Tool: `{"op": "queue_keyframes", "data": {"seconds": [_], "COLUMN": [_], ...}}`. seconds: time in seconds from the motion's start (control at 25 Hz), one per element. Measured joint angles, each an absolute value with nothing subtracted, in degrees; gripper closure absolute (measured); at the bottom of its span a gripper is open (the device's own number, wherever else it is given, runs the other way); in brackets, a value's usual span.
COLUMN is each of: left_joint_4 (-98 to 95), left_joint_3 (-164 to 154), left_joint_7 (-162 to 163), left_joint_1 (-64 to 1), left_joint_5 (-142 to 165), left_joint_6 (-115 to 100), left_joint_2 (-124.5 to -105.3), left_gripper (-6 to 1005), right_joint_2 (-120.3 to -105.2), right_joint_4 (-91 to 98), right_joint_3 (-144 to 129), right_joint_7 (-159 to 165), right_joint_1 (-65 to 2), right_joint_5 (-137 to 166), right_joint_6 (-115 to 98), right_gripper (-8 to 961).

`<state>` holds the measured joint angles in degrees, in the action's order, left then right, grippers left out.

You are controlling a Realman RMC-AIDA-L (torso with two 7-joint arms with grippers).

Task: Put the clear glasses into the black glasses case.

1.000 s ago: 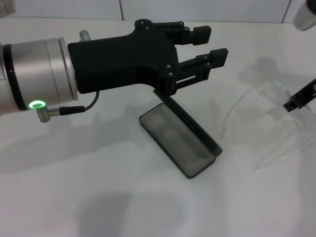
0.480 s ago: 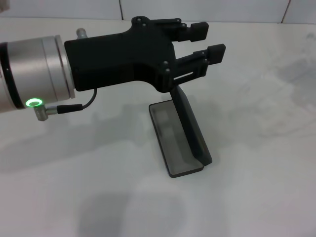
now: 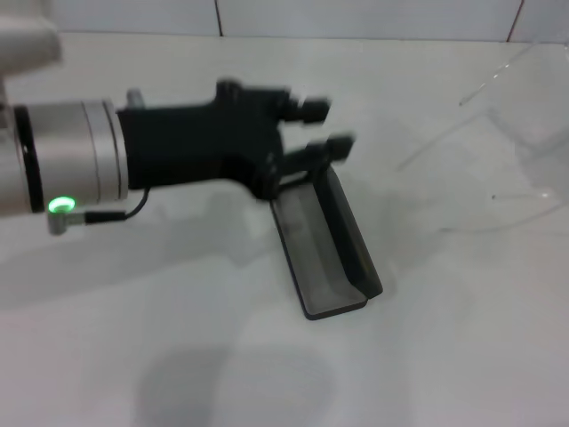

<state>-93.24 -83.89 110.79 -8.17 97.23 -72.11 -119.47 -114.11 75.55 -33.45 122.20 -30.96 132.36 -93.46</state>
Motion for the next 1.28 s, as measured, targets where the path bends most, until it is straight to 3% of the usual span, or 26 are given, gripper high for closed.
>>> {"op": "queue_keyframes", "data": {"seconds": [0.44,1.28], "left_joint_4": [-92.92,-78.10], "left_joint_3": [-84.93,-94.98], "left_joint_7": [118.70,118.12], "left_joint_1": [-10.20,-20.80], "left_joint_5": [120.07,120.06], "left_joint_6": [-79.79,-76.95], "left_joint_2": [-119.53,-119.95], "left_gripper": [631,630], "right_joint_2": [-113.37,-113.69], "right_joint_4": [76.60,75.71], "right_joint_3": [-28.28,-28.12], "right_joint_7": [120.42,119.02], "right_joint_1": [-30.85,-30.59], "right_joint_5": [128.12,127.26], "right_joint_6": [-94.53,-93.84], "right_gripper": [834,835]}}
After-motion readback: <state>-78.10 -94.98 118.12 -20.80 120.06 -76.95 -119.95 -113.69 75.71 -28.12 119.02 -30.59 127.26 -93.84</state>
